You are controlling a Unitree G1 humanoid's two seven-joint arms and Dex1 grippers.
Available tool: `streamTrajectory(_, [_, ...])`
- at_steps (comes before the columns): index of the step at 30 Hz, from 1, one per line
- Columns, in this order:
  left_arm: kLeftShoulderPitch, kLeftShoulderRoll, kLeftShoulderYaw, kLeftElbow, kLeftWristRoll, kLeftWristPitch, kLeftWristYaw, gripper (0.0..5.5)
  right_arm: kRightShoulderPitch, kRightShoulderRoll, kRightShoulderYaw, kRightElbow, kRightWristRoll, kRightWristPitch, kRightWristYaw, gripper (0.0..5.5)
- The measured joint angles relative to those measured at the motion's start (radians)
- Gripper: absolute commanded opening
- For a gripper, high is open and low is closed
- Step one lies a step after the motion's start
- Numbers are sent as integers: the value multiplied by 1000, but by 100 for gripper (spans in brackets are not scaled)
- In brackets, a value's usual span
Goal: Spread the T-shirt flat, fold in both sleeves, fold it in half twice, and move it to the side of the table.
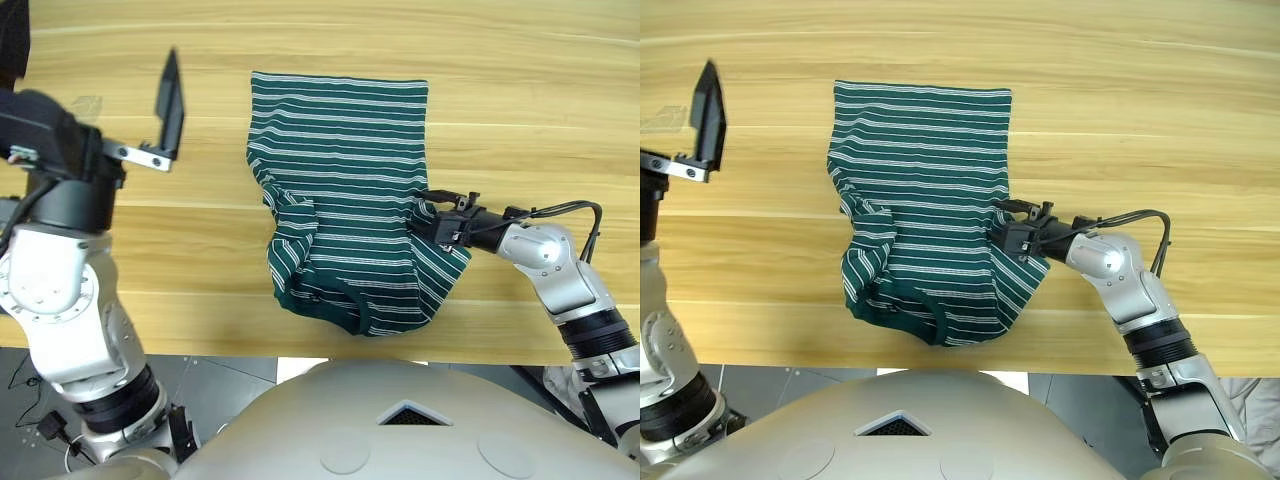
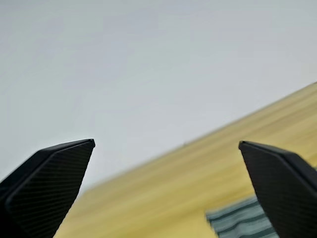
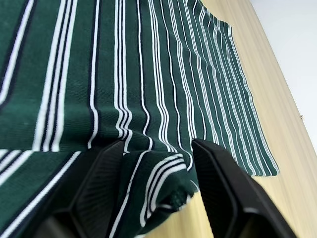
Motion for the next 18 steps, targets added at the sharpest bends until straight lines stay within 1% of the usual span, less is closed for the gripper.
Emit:
streamTrajectory(2, [69, -52, 33, -9, -169, 130, 24, 540, 2, 0, -5, -3, 0, 2, -2, 253])
streamTrajectory(4, [122, -133, 41, -25, -409, 218, 69, 540, 4, 0, -6, -5, 0, 0, -6, 253])
streamTrajectory(6, [180, -193, 39, -40, -634, 281, 119, 540, 6, 0, -6, -5, 0, 1, -8, 253])
streamTrajectory(9, [261, -246, 28, -16, -863, 334, 216, 540, 12, 0, -6, -7, 0, 2, -9, 253])
streamTrajectory(11, [279, -255, 11, 22, -929, 348, 278, 540, 14, 0, -7, -8, 0, 3, -10, 253])
streamTrajectory(14, [279, -255, -50, 70, -926, 360, 324, 540, 18, 0, -6, -12, -1, 4, -13, 253])
streamTrajectory(18, [254, -232, -161, 145, -799, 359, 333, 540, 19, 0, 0, -12, -2, 4, -22, 253])
